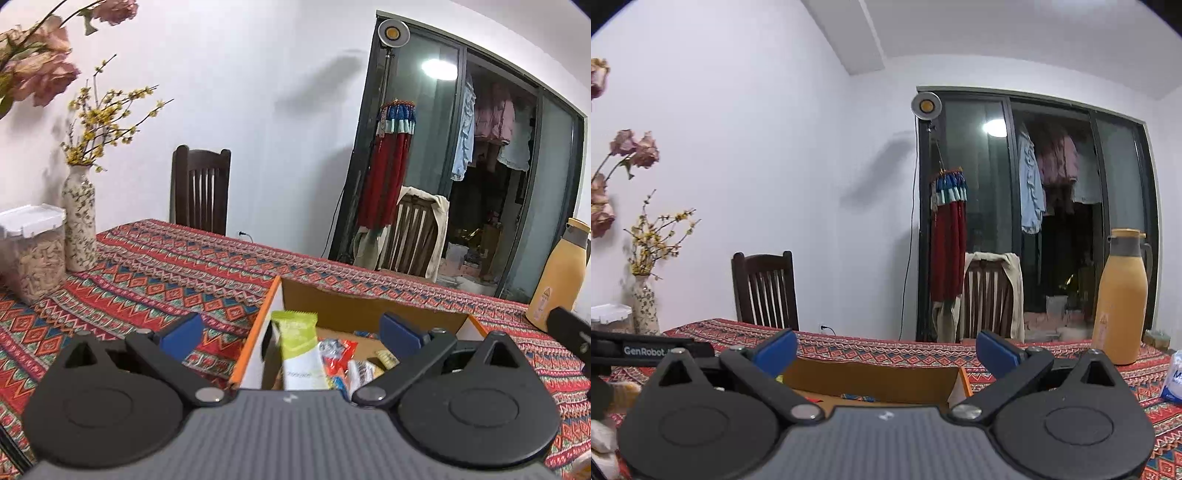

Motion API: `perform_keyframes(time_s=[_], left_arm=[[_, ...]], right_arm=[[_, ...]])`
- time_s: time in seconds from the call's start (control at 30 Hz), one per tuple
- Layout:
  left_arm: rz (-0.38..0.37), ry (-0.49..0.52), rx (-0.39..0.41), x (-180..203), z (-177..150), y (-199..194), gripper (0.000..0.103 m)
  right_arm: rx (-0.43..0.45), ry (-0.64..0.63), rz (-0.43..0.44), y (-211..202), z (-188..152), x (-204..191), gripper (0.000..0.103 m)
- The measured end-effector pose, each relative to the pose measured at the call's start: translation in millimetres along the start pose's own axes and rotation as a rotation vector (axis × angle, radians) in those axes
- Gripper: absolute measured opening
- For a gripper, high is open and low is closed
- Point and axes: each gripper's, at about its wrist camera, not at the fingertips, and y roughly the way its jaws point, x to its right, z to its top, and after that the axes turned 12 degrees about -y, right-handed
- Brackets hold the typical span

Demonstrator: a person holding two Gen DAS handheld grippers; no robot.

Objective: Organize snacks
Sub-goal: 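Move both grippers back to the remaining snack packets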

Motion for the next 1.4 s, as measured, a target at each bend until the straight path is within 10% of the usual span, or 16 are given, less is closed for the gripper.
perform_keyframes(time_s=[0.5,1.4], left_arm=[[0.001,0.059,-0.122,-47,-44,-24,0.103],[-0.074,0.086,-0.085,-83,-64,-30,0.103]], right_arm=[[-0.156,0.054,0.013,-58,-53,-22,0.103],[-0.363,0.091,-0.006,-84,-112,-39,0.103]])
